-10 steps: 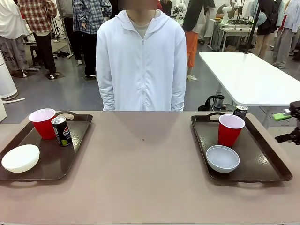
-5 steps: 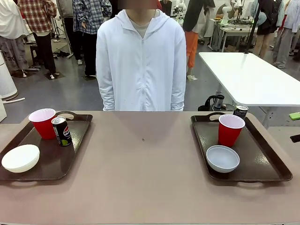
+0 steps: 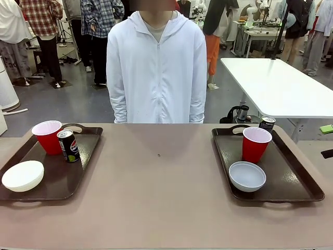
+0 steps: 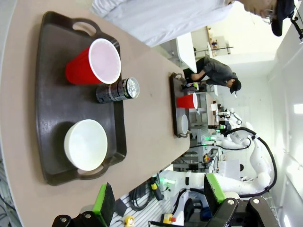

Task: Prepare tableware on both trays.
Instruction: Pick up a Picnic Bowl from the table and place it on a Handle tray.

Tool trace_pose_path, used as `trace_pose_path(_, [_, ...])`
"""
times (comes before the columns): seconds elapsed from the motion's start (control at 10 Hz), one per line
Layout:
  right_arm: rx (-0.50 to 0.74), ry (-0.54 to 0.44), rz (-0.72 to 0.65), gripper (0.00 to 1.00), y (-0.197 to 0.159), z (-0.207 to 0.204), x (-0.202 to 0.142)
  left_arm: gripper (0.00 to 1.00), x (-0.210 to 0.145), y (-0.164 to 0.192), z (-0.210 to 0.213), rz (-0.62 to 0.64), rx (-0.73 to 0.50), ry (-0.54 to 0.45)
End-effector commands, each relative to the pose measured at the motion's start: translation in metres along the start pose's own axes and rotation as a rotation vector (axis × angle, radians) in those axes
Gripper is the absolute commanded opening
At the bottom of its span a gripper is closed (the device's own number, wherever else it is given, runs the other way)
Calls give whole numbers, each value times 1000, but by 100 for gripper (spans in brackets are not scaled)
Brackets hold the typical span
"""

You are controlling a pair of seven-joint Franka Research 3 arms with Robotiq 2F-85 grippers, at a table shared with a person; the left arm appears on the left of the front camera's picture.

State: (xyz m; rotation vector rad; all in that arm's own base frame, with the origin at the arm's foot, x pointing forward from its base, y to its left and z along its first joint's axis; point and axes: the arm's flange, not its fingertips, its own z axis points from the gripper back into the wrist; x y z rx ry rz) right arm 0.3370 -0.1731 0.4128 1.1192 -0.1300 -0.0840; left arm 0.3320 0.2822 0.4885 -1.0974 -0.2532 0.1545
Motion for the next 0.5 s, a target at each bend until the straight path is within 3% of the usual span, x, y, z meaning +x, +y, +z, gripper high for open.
trace_pose_path(0.0, [3, 0, 2, 100, 0, 0, 0, 100, 0, -2, 3, -7, -10, -2])
trace_pose_path(0.4, [3, 0, 2, 100, 0, 0, 0, 100, 0, -2, 3, -7, -10, -2])
